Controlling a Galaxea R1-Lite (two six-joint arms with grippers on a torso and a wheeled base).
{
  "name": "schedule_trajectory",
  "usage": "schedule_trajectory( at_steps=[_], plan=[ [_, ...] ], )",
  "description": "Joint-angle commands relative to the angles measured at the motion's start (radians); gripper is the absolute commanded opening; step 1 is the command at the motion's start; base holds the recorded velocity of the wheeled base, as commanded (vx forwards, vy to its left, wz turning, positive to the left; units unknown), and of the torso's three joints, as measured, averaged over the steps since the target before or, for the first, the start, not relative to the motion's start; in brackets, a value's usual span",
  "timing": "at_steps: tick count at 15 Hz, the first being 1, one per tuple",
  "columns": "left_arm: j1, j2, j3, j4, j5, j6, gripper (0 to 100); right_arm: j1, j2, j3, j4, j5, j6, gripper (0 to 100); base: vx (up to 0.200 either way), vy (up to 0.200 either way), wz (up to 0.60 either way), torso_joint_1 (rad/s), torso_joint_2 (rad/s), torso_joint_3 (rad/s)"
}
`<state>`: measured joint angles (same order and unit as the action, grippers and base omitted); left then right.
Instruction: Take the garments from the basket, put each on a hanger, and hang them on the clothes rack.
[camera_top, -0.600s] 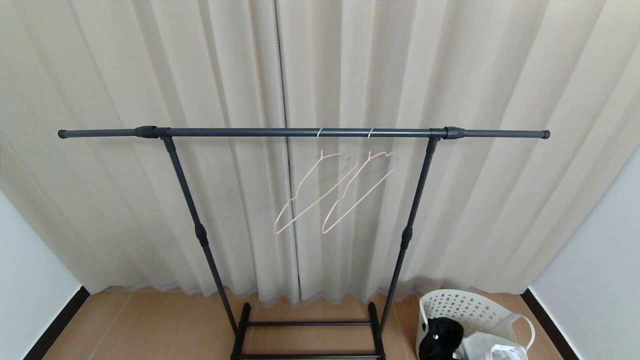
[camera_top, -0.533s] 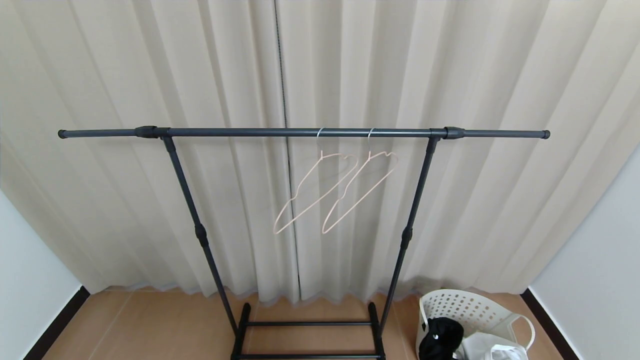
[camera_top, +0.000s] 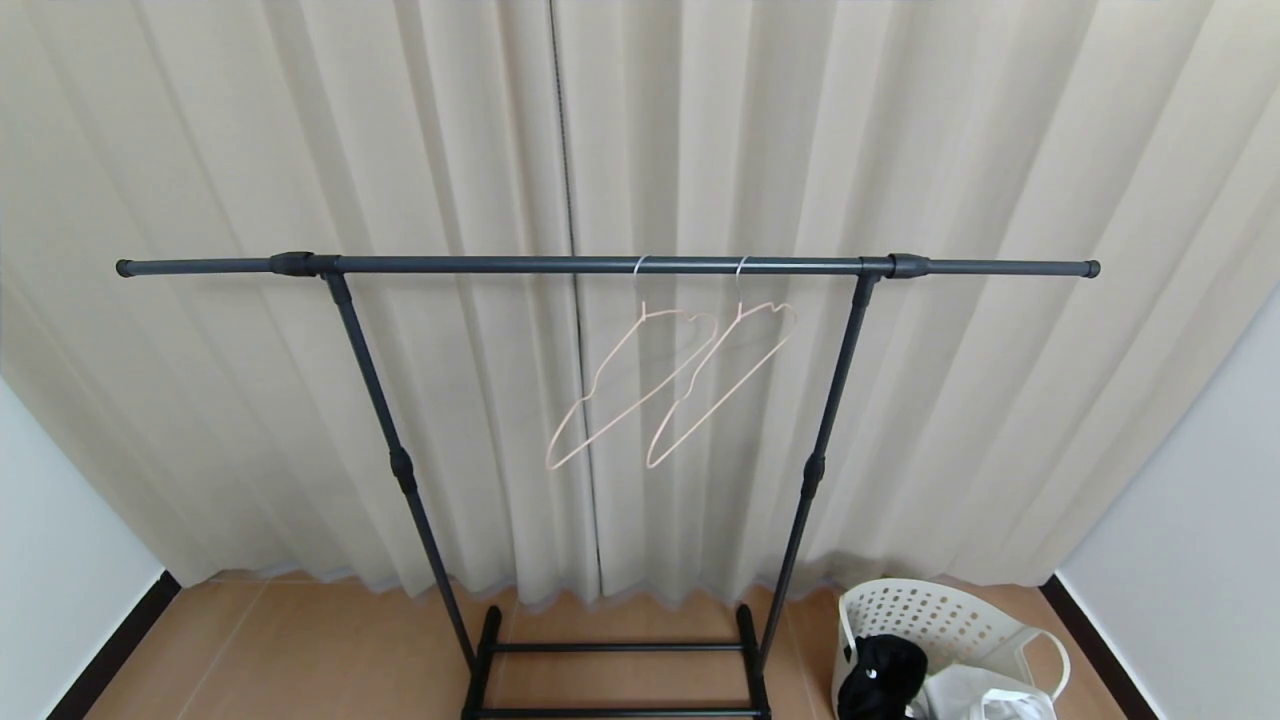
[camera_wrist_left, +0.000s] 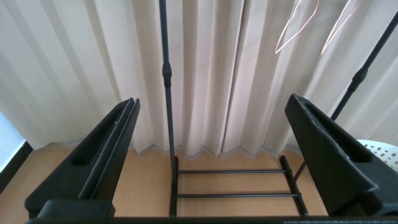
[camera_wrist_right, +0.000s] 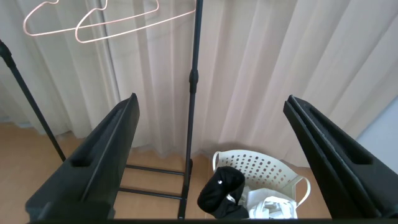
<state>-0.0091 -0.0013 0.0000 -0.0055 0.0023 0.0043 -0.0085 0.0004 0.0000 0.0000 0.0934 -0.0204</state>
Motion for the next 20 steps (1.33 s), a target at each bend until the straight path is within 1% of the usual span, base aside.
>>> schedule_trajectory(
  at_steps=[1,15,20],
  plan=[
    [0.0,0.001,0.0,-0.001,0.001,0.0,100,-0.001,0.0,0.0,0.0,0.0,0.0,100,0.0,0.0,0.0,0.0,0.0,0.0],
    [0.0,0.001,0.0,-0.001,-0.001,-0.003,100,-0.001,0.0,0.0,0.0,-0.001,0.0,100,0.0,0.0,0.0,0.0,0.0,0.0],
    [0.0,0.001,0.0,-0.001,-0.001,-0.003,100,0.001,0.0,0.0,0.0,-0.001,0.0,100,0.0,0.0,0.0,-0.129,0.3,0.161]
  ],
)
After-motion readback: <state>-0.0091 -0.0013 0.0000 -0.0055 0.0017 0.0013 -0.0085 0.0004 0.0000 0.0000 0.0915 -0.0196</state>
